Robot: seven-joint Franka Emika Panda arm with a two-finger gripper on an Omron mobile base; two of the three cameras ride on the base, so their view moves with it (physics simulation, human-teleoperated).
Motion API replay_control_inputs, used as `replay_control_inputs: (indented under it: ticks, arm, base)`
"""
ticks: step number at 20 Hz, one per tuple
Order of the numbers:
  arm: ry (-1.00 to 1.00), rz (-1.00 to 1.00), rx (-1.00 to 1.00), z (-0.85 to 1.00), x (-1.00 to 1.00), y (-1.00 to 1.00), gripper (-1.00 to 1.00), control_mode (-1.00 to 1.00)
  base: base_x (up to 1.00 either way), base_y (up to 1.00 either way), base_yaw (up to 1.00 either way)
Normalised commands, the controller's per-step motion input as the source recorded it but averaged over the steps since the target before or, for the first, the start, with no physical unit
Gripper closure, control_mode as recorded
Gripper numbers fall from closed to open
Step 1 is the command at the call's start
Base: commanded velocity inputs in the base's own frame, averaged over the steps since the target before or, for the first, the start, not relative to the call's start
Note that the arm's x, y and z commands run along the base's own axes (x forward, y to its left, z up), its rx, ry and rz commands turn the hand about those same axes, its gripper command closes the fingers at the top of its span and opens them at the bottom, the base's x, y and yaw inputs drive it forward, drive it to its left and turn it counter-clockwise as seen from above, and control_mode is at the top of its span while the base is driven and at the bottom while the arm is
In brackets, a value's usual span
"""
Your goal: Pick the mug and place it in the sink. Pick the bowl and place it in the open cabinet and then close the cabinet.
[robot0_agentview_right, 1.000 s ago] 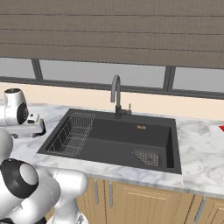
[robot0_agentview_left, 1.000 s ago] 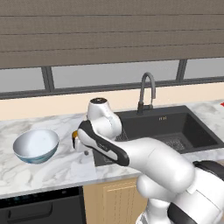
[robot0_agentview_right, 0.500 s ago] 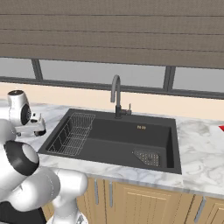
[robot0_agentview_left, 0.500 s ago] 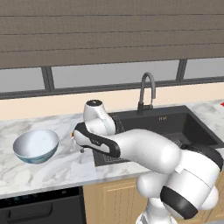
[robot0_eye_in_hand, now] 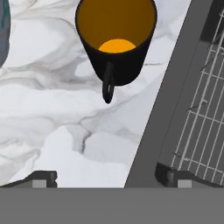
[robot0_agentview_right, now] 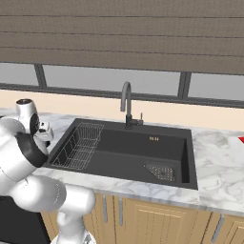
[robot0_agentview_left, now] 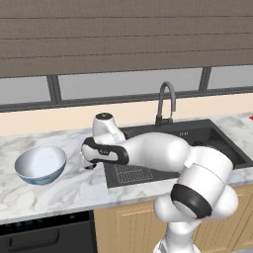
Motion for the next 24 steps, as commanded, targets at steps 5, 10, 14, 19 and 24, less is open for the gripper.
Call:
replay_control_inputs:
  ticks: [5, 10, 14, 19, 24]
  arm:
    - [0.0, 0.0, 0.0, -0.17, 0.27, 0.06, -1.0, -1.0]
    - [0.0, 0.0, 0.0, -0.17, 0.29, 0.16, -1.0, -1.0]
    - [0.0, 0.0, 0.0, -0.17, 0.26, 0.1, -1.0, -1.0]
    - [0.0, 0.0, 0.0, -0.16, 0.31, 0.04, -1.0, -1.0]
    - [0.0, 0.0, 0.0, -0.22, 0.24, 0.07, -1.0, -1.0]
  base:
    - [0.0, 0.0, 0.0]
    - [0.0, 0.0, 0.0]
    - [0.0, 0.0, 0.0]
    - [0.0, 0.0, 0.0]
    - [0.0, 0.0, 0.0]
